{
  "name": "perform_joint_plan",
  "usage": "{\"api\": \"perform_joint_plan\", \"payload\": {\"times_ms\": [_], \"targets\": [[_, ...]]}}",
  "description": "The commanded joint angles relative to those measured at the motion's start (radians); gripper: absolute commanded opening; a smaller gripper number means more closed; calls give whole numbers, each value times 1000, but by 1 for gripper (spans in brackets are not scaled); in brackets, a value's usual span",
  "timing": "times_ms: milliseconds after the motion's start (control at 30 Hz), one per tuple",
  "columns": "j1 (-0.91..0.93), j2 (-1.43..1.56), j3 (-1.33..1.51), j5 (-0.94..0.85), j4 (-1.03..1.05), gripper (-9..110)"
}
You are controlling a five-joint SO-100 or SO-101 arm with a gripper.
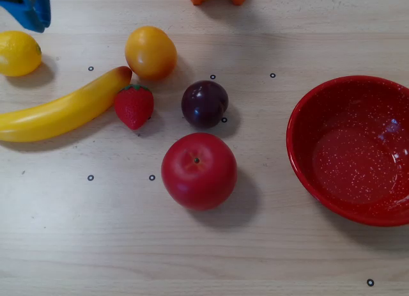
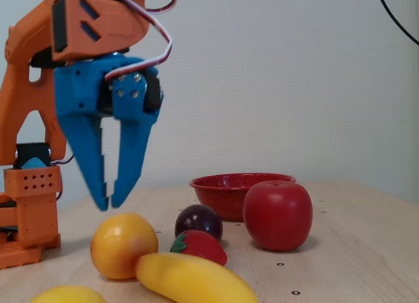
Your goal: Put the lemon in the red bowl.
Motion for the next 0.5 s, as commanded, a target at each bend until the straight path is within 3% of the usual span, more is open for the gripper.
{"api": "perform_joint_plan", "payload": {"times_ms": [0, 467], "targets": [[-49, 26, -140, 75, 51, 0], [-207, -107, -336, 293, 95, 0]]}}
